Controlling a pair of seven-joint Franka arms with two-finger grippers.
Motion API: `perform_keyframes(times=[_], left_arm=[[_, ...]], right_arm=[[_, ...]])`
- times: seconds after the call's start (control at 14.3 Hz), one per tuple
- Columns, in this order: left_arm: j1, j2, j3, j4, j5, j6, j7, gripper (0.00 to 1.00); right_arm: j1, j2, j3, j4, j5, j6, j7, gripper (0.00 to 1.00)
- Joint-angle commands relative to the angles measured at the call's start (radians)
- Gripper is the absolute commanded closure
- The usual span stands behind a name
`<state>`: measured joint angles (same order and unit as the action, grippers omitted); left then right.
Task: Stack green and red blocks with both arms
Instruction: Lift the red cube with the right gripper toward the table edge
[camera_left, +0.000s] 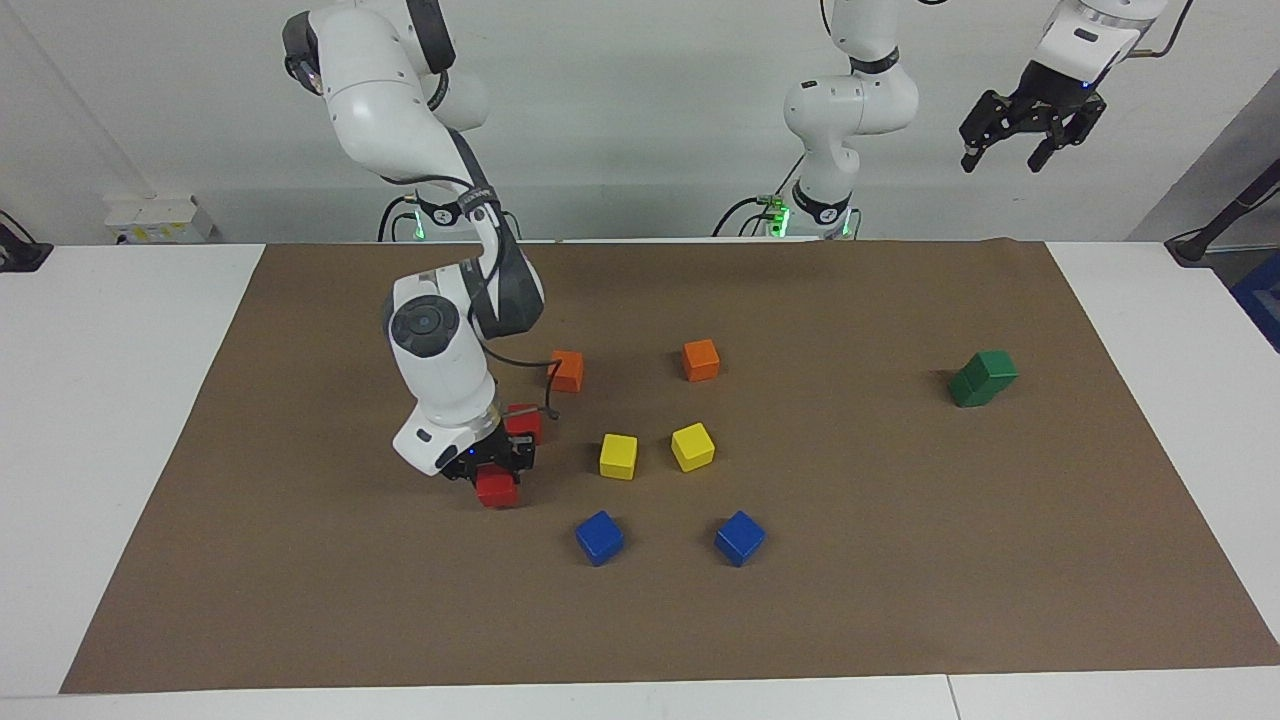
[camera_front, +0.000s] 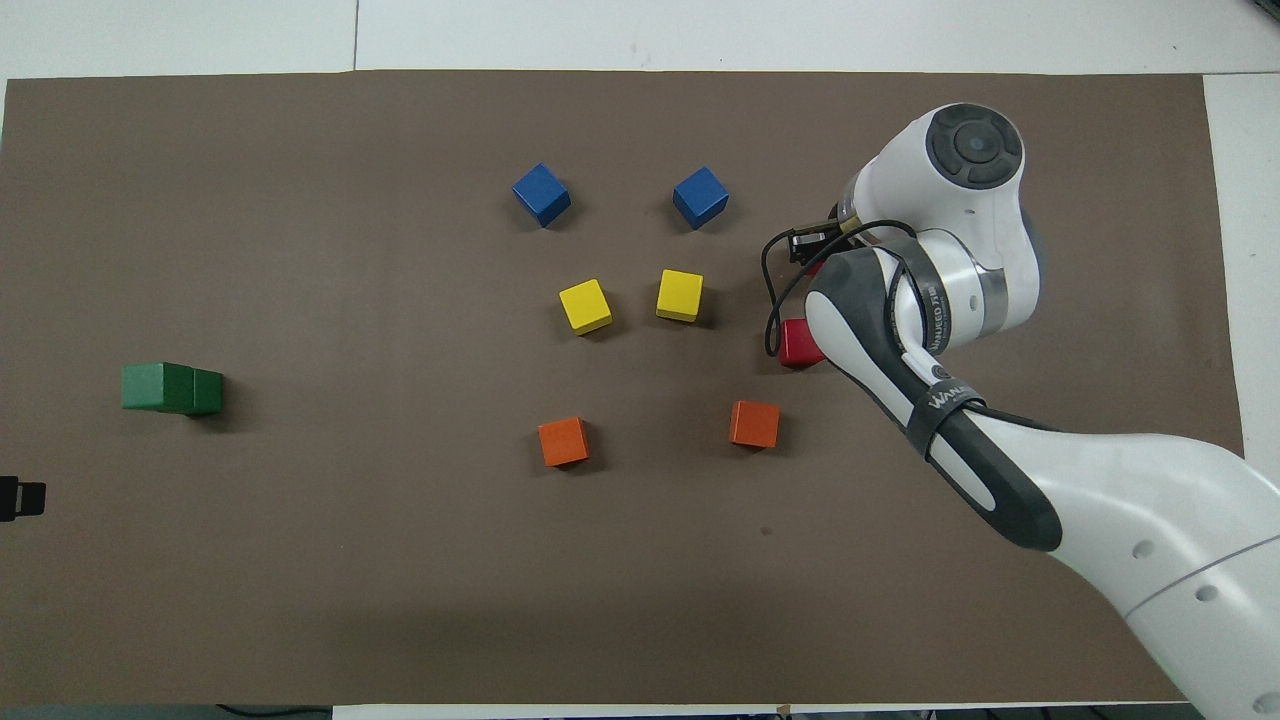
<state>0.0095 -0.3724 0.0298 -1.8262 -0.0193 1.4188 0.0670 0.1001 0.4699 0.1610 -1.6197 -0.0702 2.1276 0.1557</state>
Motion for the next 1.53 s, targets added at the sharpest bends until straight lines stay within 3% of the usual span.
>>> perform_keyframes(times=[0.0,0.14,0.35,0.7,1.12,1.46], left_arm=[[0.004,-0.019,-0.005,-0.007,0.010,-0.011,-0.009,0.00],[0.004,-0.019,-0.005,-0.007,0.010,-0.011,-0.009,0.00],[0.004,-0.019,-0.005,-0.007,0.010,-0.011,-0.007,0.00],[0.004,-0.020,-0.005,-0.007,0.010,-0.011,-0.009,0.00],[0.004,-0.019,-0.005,-0.007,0.010,-0.011,-0.009,0.00],[0.004,-0.019,-0.005,-0.007,0.010,-0.011,-0.009,0.00]], right_arm=[[-0.014,-0.120,0.006,-0.006,0.003,-0.118,-0.039,1.00],[-0.063,-0.161,0.005,-0.006,0.003,-0.185,-0.097,1.00],[-0.193,-0.174,0.006,-0.038,0.010,-0.199,-0.384,1.00],[-0.252,-0.214,0.005,-0.127,0.013,-0.173,-0.309,1.00],[-0.281,-0.289,0.006,-0.365,0.016,0.050,-0.286,1.00],[-0.283,-0.294,0.006,-0.453,0.017,0.173,-0.251,1.00]])
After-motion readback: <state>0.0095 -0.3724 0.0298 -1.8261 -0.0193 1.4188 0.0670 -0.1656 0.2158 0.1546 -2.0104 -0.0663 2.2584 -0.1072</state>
